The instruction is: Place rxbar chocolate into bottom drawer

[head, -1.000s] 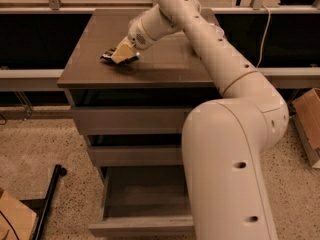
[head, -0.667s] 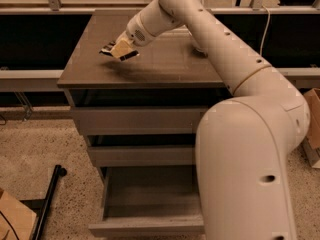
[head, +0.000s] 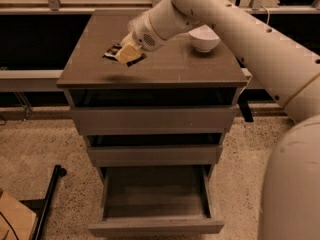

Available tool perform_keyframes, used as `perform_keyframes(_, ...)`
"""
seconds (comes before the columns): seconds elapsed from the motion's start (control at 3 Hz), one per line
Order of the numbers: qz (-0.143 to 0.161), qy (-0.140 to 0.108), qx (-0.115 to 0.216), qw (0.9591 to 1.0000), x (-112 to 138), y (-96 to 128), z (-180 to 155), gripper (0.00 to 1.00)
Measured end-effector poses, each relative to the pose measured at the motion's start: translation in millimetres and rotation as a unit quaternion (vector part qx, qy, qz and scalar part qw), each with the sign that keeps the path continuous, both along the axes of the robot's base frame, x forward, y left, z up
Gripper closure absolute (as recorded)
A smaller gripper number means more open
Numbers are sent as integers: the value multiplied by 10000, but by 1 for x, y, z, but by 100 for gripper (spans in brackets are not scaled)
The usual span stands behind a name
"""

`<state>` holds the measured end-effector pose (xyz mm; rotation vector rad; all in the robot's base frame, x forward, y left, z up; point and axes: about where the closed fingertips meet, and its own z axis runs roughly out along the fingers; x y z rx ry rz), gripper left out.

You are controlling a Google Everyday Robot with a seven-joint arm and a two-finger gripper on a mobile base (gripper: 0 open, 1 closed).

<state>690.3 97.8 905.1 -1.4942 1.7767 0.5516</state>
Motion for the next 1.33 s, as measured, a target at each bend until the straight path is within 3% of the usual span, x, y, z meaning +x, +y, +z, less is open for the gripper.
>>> perform_keyframes(0.33,406,9,-237,9989,-66,-15,2,100)
perform_keyframes(0.67,794,365,-477,9950,-121,-37,-12,100)
perform_keyframes(1.0,731,810,-611,9921,-166,-69,-39,100)
perform_keyframes(1.33,366,1229,-482,9906,-183,-107,-91,100)
